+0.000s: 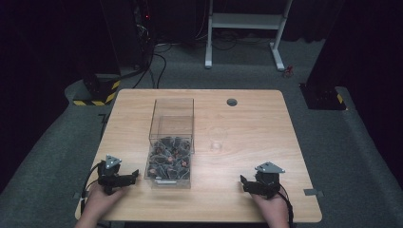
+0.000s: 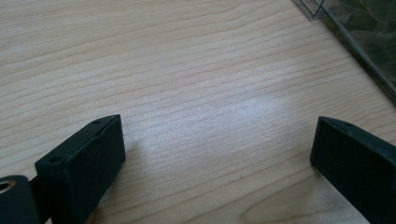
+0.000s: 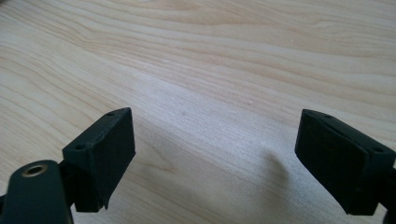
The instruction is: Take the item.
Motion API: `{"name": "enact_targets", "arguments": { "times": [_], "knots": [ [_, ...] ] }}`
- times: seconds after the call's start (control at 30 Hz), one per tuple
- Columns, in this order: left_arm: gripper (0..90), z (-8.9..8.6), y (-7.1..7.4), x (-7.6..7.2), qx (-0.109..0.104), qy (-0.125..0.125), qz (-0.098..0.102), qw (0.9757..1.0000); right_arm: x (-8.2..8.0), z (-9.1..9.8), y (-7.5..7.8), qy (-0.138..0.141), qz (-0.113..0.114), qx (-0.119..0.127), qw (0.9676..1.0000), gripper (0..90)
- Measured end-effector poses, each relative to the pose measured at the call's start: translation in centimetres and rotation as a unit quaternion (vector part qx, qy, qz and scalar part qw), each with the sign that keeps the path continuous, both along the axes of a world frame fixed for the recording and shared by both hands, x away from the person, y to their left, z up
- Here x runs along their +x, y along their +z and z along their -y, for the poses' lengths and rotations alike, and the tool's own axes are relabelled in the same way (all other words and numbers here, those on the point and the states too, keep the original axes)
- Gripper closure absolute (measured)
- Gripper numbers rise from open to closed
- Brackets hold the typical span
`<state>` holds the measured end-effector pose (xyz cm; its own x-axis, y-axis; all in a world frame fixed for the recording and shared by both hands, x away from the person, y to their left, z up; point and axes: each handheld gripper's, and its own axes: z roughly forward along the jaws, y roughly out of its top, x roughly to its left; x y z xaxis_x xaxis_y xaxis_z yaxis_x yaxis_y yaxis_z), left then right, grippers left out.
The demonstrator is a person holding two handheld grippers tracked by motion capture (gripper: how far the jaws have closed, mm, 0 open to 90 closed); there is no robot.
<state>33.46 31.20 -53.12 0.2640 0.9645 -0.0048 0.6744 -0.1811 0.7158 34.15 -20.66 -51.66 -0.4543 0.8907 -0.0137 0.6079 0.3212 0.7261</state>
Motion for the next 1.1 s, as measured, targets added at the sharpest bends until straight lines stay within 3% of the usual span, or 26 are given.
{"name": "enact_targets", "arguments": {
  "times": [0.27, 0.77, 1.1],
  "knots": [
    [3.5, 0.0, 0.0, 0.0, 0.002, -0.002, 0.0, 1.0, -0.2, -0.6, 1.0, 0.012, 0.018, 0.01, 0.9997, 12.8],
    [3.5, -0.1, 0.0, 0.0, 0.004, -0.003, -0.001, 1.0, -0.6, -1.2, 2.2, 0.024, 0.031, 0.024, 0.9989, 13.8],
    [3.5, -0.1, 0.0, 0.0, 0.004, -0.003, -0.001, 1.0, -0.6, -1.5, 4.0, 0.034, 0.048, 0.03, 0.9978, 14.4]
  ]
}}
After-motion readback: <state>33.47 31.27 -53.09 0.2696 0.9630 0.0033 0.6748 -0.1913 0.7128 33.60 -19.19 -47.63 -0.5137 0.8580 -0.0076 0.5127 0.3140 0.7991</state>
